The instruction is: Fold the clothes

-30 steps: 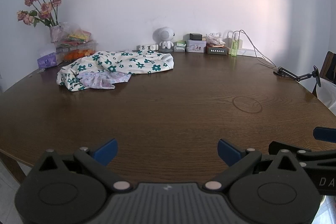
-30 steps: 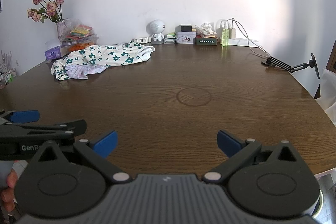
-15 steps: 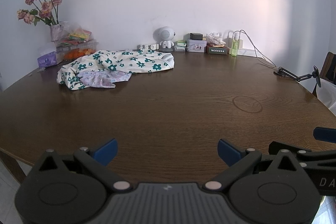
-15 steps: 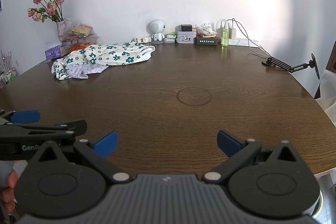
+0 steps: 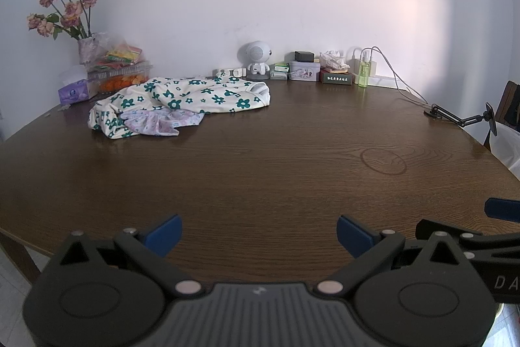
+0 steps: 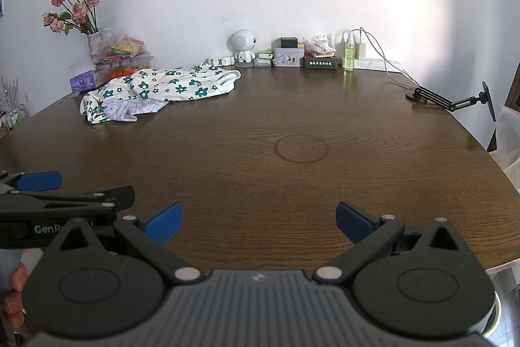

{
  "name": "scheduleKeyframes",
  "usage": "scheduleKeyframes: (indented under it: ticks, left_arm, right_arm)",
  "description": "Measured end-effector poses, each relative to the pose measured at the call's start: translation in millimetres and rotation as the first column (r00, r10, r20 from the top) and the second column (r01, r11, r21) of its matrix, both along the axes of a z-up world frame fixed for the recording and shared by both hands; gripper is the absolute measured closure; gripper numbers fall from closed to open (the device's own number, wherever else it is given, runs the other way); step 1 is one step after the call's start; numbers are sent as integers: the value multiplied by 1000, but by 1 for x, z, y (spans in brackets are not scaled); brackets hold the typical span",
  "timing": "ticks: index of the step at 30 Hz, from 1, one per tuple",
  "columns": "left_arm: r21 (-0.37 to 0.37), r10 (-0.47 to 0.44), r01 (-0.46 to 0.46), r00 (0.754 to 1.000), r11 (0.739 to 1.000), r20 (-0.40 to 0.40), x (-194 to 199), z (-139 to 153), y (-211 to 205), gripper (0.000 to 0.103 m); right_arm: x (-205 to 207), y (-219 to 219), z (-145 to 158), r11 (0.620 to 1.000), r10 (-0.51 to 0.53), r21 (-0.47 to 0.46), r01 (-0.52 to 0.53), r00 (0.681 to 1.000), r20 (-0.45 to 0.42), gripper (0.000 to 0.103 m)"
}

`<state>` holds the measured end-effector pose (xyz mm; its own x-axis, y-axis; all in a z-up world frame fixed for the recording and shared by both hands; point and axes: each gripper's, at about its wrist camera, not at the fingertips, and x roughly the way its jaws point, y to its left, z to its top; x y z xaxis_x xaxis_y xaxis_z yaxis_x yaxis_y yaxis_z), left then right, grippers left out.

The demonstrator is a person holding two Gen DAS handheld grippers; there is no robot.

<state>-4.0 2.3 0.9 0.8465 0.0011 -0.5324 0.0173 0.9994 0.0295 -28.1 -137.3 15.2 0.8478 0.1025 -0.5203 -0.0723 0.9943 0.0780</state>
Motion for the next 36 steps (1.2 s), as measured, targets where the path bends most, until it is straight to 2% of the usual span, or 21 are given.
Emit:
scheduleKeyframes:
  ticks: [8,17,27,32,36]
  left_arm:
    - [18,-3,2,999,1000,51,14,7,-3,1]
    - [29,22,-25,995,999,99,56,26,-4,1]
    - [57,62,-69,990,996,127,127,52,5,1]
    - [71,122,-132,984,989,132,174,63,39,1]
    - [81,178,-189,977,979,120,207,65,66,1]
  right_arm:
    - [15,-3,5,1000,18,13,-18,1000,9,0]
    - [64,0,26,998,60,-2,-60,997,57,0]
    - [154,13,60,988,153,12,-154,988,32,0]
    - [210,30,72,980,197,4,-197,980,21,0]
    - [267,47,74,965,261,19,-260,965,-32,0]
